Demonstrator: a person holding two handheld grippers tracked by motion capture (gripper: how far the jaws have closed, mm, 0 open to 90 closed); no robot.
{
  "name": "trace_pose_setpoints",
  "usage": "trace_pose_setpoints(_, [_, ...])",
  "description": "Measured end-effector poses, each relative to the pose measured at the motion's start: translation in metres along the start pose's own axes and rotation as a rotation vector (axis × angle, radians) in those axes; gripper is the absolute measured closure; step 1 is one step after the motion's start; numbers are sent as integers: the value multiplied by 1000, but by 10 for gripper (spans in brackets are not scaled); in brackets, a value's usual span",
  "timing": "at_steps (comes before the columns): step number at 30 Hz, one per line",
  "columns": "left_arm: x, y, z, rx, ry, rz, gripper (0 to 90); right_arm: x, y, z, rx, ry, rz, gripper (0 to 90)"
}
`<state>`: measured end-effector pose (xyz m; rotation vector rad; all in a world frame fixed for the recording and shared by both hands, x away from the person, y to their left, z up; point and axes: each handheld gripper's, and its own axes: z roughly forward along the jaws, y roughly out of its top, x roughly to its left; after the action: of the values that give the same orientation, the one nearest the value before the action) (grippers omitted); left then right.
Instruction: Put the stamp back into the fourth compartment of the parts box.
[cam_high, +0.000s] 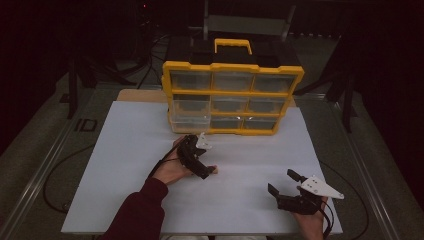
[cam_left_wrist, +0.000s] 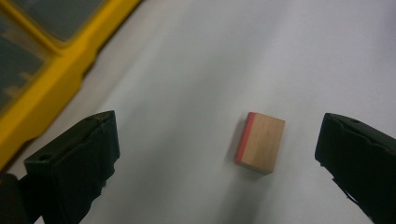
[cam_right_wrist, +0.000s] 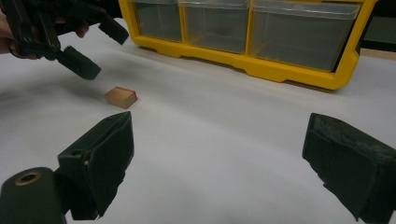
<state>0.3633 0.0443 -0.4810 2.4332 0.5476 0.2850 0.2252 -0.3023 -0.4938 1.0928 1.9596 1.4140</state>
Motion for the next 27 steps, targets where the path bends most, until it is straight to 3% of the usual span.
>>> trace_pose_setpoints(7, [-2, 7, 12, 46, -54, -7, 38, 0, 0, 0, 2, 1, -1, 93])
trace_pose_setpoints(11, [-9, 11, 19, 86, -54, 15, 117, -1, 0, 0, 2, -1, 1, 93])
trace_pose_setpoints(16, [-11, 12, 27, 164, -51, 72, 231, -1, 0, -1, 0, -2, -3, 93])
trace_pose_setpoints(18, [-12, 11, 30, 162, -63, 42, 286, -1, 0, -1, -1, -2, -1, 93])
trace_pose_setpoints(21, [-11, 10, 32, 188, -75, 51, 412, -1, 0, -1, -1, -2, -4, 93])
trace_pose_setpoints(24, [-10, 9, 33, 177, -108, 17, 527, -1, 0, -1, -4, -1, -2, 93])
trace_pose_setpoints(27, [-8, 9, 32, 183, -110, 11, 579, -1, 0, -1, -3, -2, 0, 93])
